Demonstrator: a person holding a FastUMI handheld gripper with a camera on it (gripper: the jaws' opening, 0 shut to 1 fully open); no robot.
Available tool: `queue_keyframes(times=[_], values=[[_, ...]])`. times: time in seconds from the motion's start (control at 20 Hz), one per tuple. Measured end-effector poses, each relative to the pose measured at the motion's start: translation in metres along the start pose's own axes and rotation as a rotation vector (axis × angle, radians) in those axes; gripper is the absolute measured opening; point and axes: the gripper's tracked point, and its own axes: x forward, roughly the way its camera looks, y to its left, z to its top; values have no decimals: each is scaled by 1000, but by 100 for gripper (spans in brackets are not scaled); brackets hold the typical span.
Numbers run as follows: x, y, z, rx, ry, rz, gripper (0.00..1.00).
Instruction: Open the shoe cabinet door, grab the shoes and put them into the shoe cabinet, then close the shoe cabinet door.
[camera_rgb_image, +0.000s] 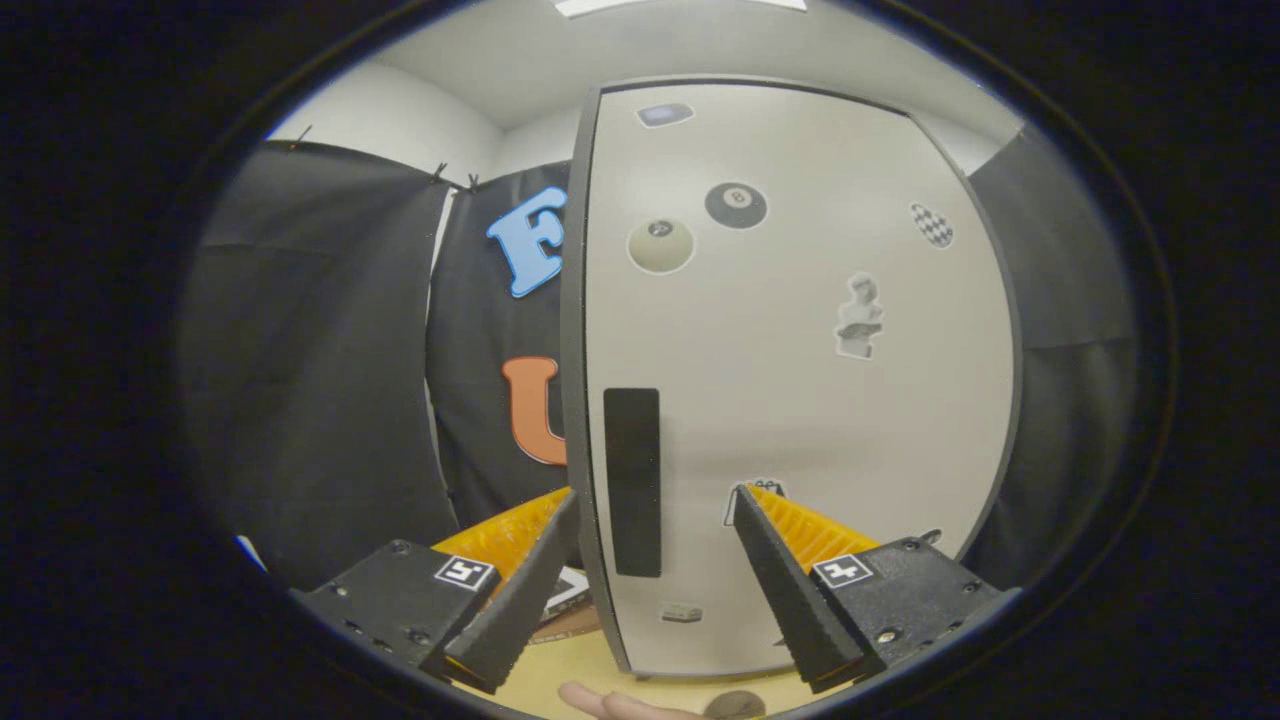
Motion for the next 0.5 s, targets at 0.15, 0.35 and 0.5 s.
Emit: queue_keyframes(times=[0.15, 0.35, 0.5], values=[[26, -1, -4, 51, 56, -15, 99], [31, 2, 5, 35, 34, -44, 70], [31, 7, -3, 27, 82, -13, 37]])
